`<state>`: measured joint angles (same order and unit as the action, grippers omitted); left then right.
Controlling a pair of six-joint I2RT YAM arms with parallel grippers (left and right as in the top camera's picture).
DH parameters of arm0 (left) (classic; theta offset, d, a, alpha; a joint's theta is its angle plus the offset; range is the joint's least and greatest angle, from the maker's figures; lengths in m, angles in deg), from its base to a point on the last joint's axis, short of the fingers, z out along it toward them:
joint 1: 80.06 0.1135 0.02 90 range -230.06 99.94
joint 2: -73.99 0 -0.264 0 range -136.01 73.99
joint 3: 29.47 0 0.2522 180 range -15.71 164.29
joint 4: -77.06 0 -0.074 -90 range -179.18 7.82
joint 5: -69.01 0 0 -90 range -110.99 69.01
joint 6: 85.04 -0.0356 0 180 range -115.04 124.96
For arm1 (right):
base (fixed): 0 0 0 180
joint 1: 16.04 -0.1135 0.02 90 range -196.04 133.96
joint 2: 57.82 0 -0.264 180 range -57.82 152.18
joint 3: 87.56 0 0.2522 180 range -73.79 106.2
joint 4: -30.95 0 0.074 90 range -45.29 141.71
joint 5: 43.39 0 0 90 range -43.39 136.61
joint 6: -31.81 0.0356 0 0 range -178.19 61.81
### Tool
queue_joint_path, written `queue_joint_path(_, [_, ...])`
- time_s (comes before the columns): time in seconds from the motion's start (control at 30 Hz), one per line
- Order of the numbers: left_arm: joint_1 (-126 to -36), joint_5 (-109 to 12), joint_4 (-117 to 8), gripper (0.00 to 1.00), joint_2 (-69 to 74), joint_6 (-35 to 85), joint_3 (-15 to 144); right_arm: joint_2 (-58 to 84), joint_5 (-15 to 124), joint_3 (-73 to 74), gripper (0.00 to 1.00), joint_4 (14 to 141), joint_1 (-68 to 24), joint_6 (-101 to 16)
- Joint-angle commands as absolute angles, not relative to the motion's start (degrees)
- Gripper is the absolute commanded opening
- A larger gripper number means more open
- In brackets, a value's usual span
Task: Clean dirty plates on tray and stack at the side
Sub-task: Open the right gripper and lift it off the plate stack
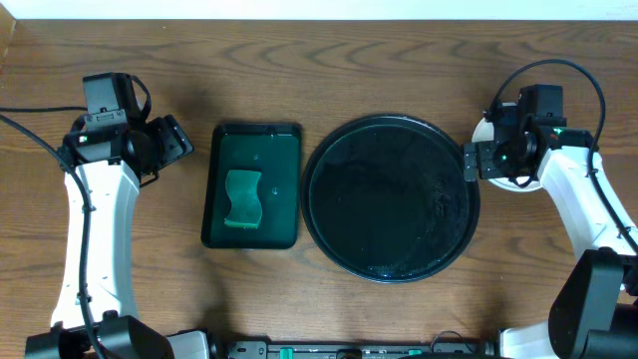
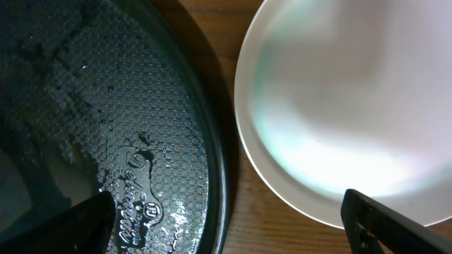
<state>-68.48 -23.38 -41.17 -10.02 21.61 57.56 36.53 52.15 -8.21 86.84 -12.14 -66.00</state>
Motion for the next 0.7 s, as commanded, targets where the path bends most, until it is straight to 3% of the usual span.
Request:
queue_joint_path(0.0, [-68.33, -22.66, -40.99, 0.81, -9.89, 21.52, 58.39, 35.43, 51.8, -7.8, 0.99, 86.77, -12.29, -66.61])
queue_joint_path(0.37, [-68.33, -22.66, -40.99, 0.81, -9.89, 21.52, 58.39, 34.63, 51.8, -7.91, 0.99, 86.84, -12.31, -66.61])
queue_joint_path(0.67, [-68.33, -22.66, -40.99, 0.81, -9.89, 21.52, 58.39, 24.46, 51.8, -7.91, 0.99, 86.81, -15.53, -66.61])
